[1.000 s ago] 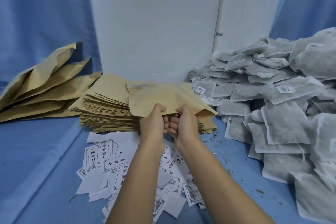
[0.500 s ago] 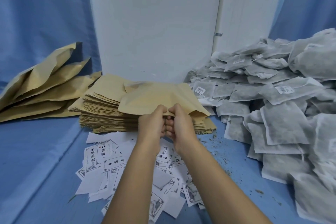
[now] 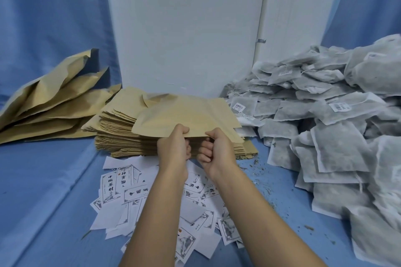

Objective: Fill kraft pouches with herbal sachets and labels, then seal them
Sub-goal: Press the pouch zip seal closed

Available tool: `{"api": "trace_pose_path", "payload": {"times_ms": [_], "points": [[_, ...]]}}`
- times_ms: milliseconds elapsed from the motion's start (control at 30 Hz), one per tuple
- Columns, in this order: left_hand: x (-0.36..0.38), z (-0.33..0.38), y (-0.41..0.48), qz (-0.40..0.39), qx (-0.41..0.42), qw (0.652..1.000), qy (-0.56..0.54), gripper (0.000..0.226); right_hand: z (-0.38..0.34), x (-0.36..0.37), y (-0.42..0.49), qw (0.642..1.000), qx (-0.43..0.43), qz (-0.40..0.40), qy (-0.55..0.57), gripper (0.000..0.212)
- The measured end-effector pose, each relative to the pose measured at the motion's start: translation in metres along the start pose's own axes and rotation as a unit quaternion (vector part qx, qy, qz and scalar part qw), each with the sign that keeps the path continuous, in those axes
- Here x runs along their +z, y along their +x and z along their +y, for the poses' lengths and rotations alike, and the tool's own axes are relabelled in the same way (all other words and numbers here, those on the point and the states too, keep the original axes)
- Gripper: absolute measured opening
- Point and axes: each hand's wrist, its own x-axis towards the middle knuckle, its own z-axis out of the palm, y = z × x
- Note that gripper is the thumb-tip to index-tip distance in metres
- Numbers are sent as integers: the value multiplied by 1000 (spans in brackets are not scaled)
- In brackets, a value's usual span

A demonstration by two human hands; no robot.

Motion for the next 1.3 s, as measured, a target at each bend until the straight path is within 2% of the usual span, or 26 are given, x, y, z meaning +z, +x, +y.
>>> {"api": "trace_pose_path", "payload": {"times_ms": [100, 233, 400, 567, 667, 800, 900, 1000, 1167, 1233, 1300], "points": [[2, -1, -1, -13, 0, 1000, 22, 25, 2, 1, 1, 999, -17, 4, -42, 31], [4, -3, -8, -67, -11, 993, 97, 33, 4, 1, -3, 991, -38, -3, -127, 34], [-4, 3, 1, -35, 7, 997, 62, 26, -4, -5, 0, 997, -32, 19, -68, 21], [0, -5, -2, -92, -36, 987, 130, 30, 2, -4, 0, 994, -30, 3, -109, 30], [1, -4, -2, -78, -20, 990, 114, 31, 4, -3, 0, 991, -33, -23, -128, 28], [-5, 2, 3, -49, -13, 996, 69, 24, 1, -7, 3, 994, -43, 8, -101, 26], [-5, 1, 2, -70, -23, 993, 90, 24, 2, -7, 4, 995, -46, -8, -89, 28], [-2, -2, -1, -94, -32, 988, 117, 29, 5, -4, 2, 992, -54, -35, -112, 28], [-4, -4, 1, -84, -18, 991, 104, 31, 8, -5, 3, 980, -50, -54, -183, 20], [-5, -4, 3, -75, -13, 992, 96, 32, 9, -6, 2, 973, -37, -63, -217, 25], [-4, -3, 2, -66, -4, 993, 96, 33, 8, -4, 1, 977, -29, -65, -200, 32]]}}
